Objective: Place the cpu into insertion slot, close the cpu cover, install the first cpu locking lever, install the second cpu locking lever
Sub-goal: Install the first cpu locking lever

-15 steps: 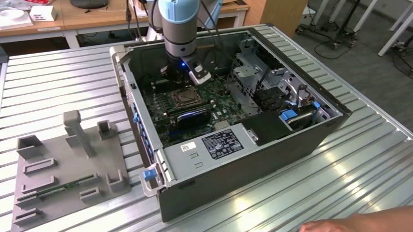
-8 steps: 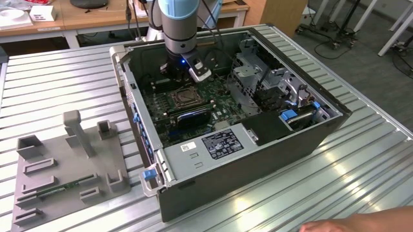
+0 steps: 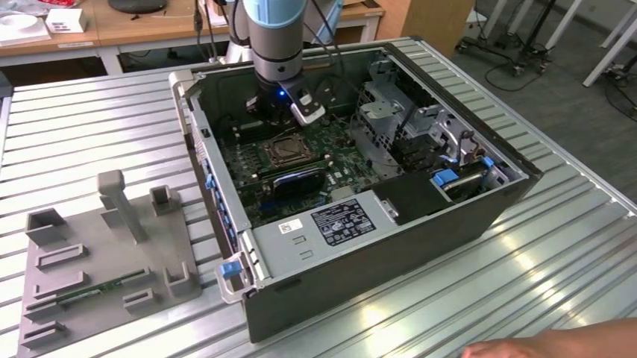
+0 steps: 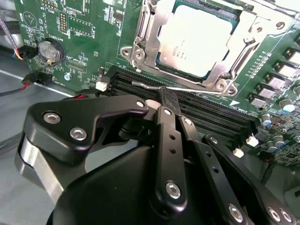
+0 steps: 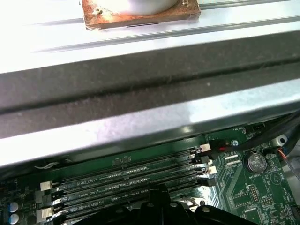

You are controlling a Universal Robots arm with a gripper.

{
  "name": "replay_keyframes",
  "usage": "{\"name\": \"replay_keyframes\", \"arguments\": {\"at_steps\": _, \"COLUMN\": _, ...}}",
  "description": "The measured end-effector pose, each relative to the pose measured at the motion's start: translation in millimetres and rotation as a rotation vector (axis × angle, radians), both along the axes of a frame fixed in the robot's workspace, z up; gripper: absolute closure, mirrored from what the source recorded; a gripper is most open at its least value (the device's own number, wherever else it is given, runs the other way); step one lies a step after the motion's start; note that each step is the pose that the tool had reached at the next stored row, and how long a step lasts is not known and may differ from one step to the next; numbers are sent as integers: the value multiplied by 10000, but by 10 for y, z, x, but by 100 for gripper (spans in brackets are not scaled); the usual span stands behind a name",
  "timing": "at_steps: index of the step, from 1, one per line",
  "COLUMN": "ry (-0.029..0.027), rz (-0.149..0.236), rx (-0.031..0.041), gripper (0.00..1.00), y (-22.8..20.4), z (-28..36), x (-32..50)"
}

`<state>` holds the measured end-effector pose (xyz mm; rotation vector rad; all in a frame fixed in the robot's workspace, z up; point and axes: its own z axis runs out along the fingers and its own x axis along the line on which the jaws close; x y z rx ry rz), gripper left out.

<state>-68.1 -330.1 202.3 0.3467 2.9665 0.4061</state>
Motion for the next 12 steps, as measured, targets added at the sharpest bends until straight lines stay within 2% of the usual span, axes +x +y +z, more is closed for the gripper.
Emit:
{"name": "replay_keyframes", "arguments": {"at_steps": 6, "ry": 1, "rz": -1, "rx": 1, "gripper": 89, "y": 4, "z": 1, "x": -1}}
{"name": "replay_keyframes", "arguments": {"at_steps": 12, "ry": 0, "rz": 0, "rx": 2, "gripper": 89, "y": -17, "z": 0, "x": 0}}
